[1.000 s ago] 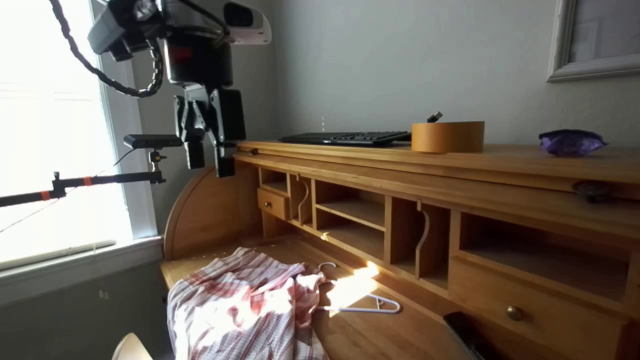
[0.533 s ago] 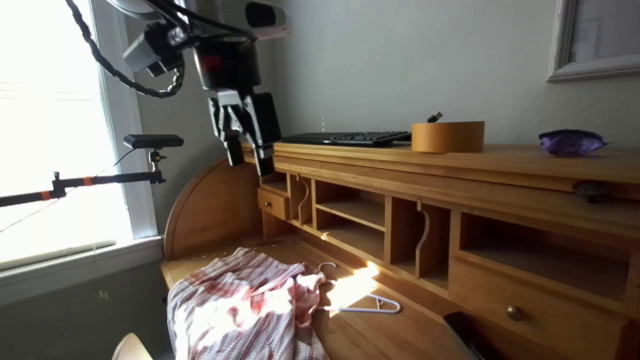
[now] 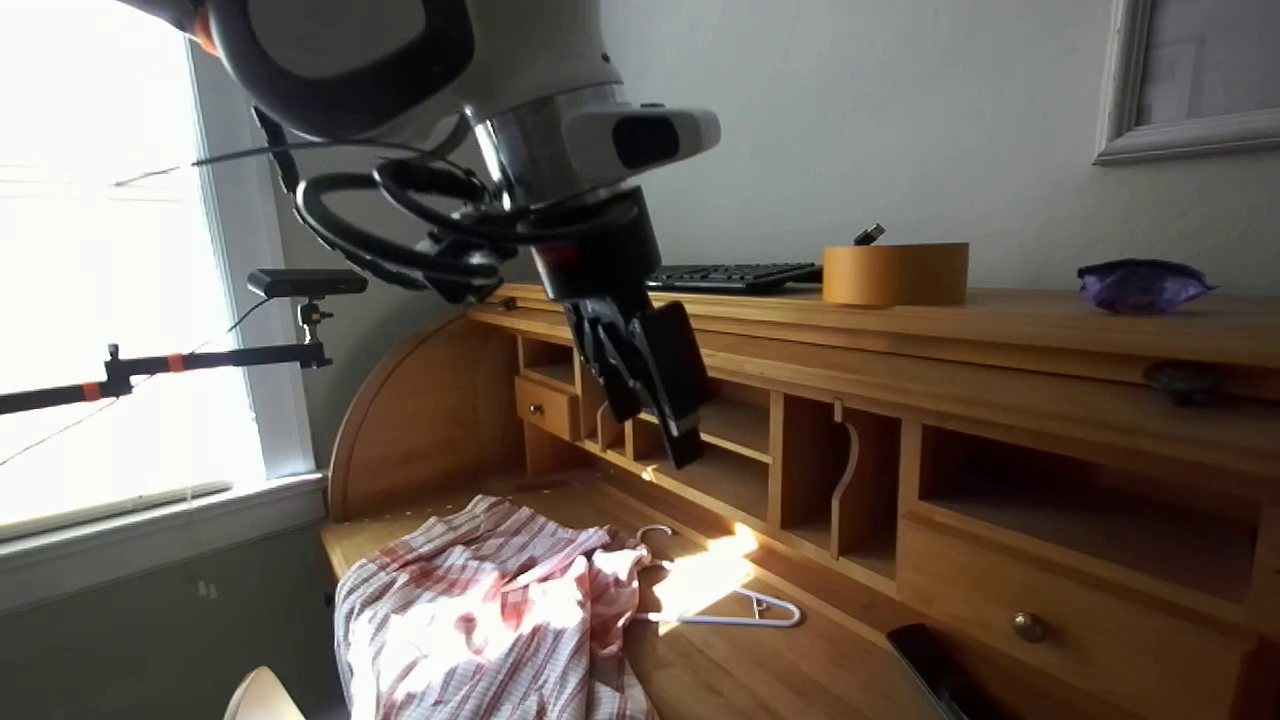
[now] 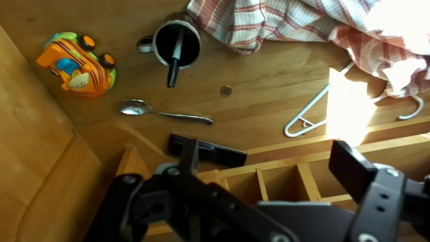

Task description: Remove the marker from the cup

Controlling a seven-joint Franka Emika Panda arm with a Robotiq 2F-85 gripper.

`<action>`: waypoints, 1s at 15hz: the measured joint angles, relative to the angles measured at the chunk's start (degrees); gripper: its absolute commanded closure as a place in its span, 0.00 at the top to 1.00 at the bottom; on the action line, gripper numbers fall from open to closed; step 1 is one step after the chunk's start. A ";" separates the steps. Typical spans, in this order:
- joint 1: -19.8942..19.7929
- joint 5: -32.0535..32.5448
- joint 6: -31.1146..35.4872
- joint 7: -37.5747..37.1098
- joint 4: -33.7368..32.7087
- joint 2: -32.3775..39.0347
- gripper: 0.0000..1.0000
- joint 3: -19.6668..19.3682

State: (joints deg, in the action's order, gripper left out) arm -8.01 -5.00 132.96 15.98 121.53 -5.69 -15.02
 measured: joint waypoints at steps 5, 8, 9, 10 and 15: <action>-2.95 0.60 5.98 -5.31 1.37 4.36 1.00 -0.06; -4.53 0.90 11.82 -9.08 3.70 6.82 1.00 -0.15; -4.93 0.87 13.91 -10.11 4.54 7.60 1.00 -0.17; -5.23 0.87 16.00 -10.86 5.47 8.34 1.00 -0.17; -5.47 0.87 18.65 -11.98 6.58 9.61 1.00 -0.16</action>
State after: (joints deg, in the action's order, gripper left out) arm -13.48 -4.13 151.61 4.00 128.12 3.92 -15.18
